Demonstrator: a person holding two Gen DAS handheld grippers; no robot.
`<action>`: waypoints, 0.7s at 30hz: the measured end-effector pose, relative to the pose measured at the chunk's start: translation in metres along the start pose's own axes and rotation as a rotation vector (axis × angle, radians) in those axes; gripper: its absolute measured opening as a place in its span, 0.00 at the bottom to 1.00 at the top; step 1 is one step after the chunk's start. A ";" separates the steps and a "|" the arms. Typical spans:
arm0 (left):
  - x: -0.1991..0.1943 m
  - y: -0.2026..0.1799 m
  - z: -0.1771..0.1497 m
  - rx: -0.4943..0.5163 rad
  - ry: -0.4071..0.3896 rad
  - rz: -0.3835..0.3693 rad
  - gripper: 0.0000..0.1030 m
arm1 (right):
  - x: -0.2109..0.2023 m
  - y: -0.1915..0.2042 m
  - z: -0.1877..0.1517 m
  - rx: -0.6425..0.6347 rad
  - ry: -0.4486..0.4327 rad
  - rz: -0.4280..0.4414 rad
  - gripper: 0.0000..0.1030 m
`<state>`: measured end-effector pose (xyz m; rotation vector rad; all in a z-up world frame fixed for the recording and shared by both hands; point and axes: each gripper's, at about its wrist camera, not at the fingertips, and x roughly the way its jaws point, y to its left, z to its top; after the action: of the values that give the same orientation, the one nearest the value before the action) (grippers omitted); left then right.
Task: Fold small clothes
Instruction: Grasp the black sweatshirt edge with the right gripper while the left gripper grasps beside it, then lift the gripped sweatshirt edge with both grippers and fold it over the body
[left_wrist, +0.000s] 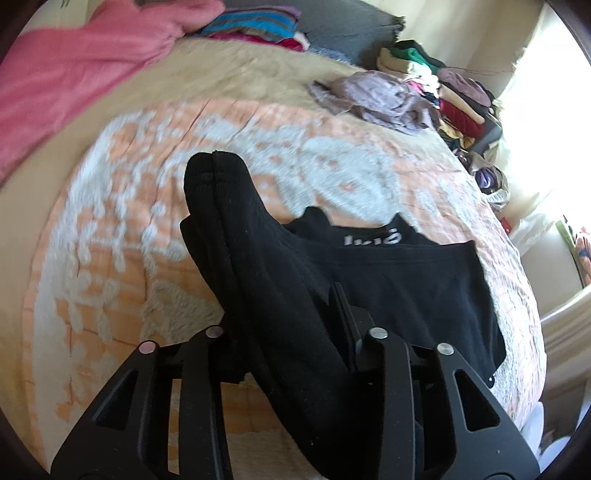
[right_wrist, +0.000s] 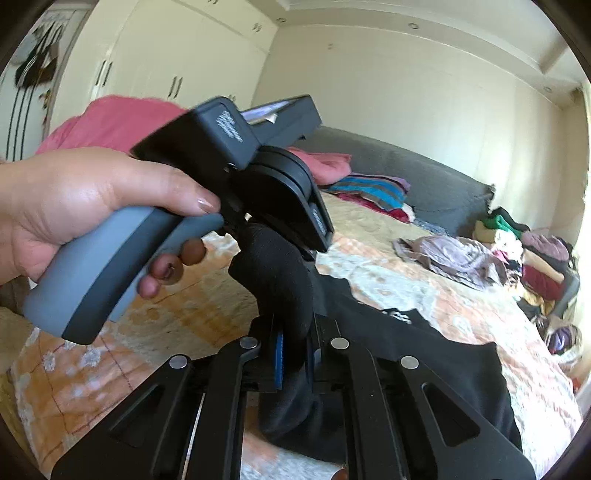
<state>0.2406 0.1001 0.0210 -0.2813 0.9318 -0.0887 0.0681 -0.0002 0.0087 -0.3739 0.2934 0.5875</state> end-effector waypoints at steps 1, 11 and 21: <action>-0.002 -0.005 0.001 0.008 -0.004 0.000 0.26 | -0.004 -0.006 0.000 0.019 -0.006 -0.010 0.07; -0.018 -0.058 0.010 0.092 -0.043 0.001 0.26 | -0.032 -0.042 -0.003 0.116 -0.043 -0.059 0.07; -0.023 -0.086 0.011 0.121 -0.050 -0.010 0.26 | -0.050 -0.060 -0.007 0.165 -0.064 -0.092 0.06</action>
<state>0.2397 0.0245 0.0686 -0.1754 0.8721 -0.1459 0.0621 -0.0731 0.0366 -0.2083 0.2598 0.4808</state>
